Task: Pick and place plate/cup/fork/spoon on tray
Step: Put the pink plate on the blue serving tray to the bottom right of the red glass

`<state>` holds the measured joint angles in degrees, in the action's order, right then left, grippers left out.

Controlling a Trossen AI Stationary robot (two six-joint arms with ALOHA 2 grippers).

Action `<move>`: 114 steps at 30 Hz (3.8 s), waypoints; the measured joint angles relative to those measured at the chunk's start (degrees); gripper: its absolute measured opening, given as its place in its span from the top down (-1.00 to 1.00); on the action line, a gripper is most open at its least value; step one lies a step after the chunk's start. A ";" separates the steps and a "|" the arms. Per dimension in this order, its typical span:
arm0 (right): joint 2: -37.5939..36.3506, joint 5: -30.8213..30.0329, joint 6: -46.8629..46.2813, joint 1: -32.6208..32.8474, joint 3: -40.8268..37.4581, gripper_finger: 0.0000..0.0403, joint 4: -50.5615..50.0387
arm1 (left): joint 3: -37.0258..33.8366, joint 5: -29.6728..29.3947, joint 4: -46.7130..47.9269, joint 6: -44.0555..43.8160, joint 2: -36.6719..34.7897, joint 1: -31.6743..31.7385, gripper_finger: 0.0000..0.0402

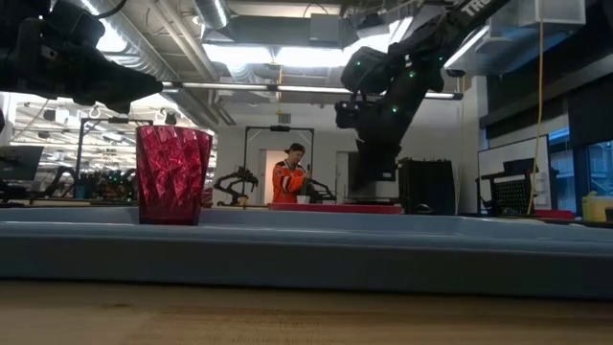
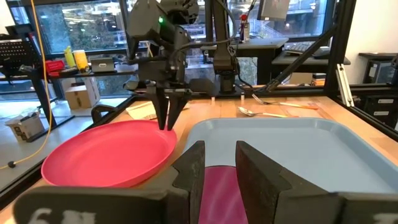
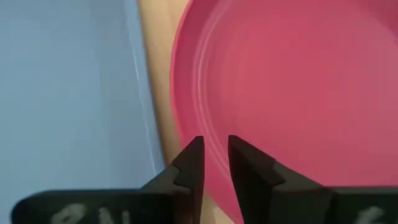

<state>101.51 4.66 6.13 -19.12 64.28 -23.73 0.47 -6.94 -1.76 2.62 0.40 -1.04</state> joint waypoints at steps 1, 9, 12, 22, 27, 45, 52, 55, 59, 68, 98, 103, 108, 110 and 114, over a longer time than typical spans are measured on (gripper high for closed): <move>0.49 -0.01 0.24 0.24 0.03 0.61 -0.54 | 0.00 0.00 0.00 -0.01 0.00 0.00 0.59; 2.12 -1.09 0.42 1.69 0.01 0.61 -1.34 | 0.00 -0.01 0.00 0.00 0.00 0.01 0.59; 2.10 -1.14 0.54 1.81 0.01 0.61 -1.46 | 0.00 -0.01 0.00 -0.01 0.00 0.00 0.59; 3.74 -3.56 3.19 1.82 0.01 0.61 -1.78 | 0.00 -0.01 0.01 -0.01 0.00 0.00 0.59; 5.25 -3.62 3.21 1.77 0.01 0.61 -1.55 | 0.00 0.00 0.00 0.00 0.00 0.00 0.59; 5.32 -8.01 -0.74 2.39 -0.01 0.92 1.28 | 0.00 -0.02 0.00 0.01 0.00 0.00 0.59; 4.60 -13.60 -4.39 4.85 -0.01 0.97 3.69 | 0.00 -0.01 0.00 0.01 -0.01 0.00 0.59; 2.86 -13.32 -4.43 6.40 -0.01 0.97 4.25 | 0.00 -0.01 0.00 -0.01 -0.01 0.00 0.59; 0.01 -12.60 -4.64 8.95 -0.01 0.97 4.62 | 0.00 0.00 0.02 0.01 0.00 0.00 0.59; -4.82 -12.23 -11.24 16.17 -0.01 0.97 3.46 | 0.00 0.00 0.02 -0.01 -0.02 0.00 0.59; -5.72 -1.86 -16.59 29.07 0.05 0.89 2.53 | 0.00 0.00 0.01 0.01 -0.02 0.00 0.59; -5.72 2.66 -16.71 29.24 0.05 0.87 4.41 | 0.00 0.00 0.02 0.01 0.00 0.00 0.59; -5.72 3.46 -19.17 30.41 0.03 0.86 4.46 | 0.00 0.00 0.01 0.00 -0.02 0.00 0.59; -5.72 3.59 -19.56 31.16 0.05 0.86 4.56 | -0.01 -0.01 0.01 0.01 -0.01 0.01 0.59; -5.72 3.60 -21.17 32.79 0.05 0.86 6.62 | 0.00 0.00 0.00 0.01 -0.02 0.02 0.59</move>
<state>95.79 8.26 -15.04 13.67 64.33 -17.11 0.47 -6.94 -1.76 2.63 0.38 -1.02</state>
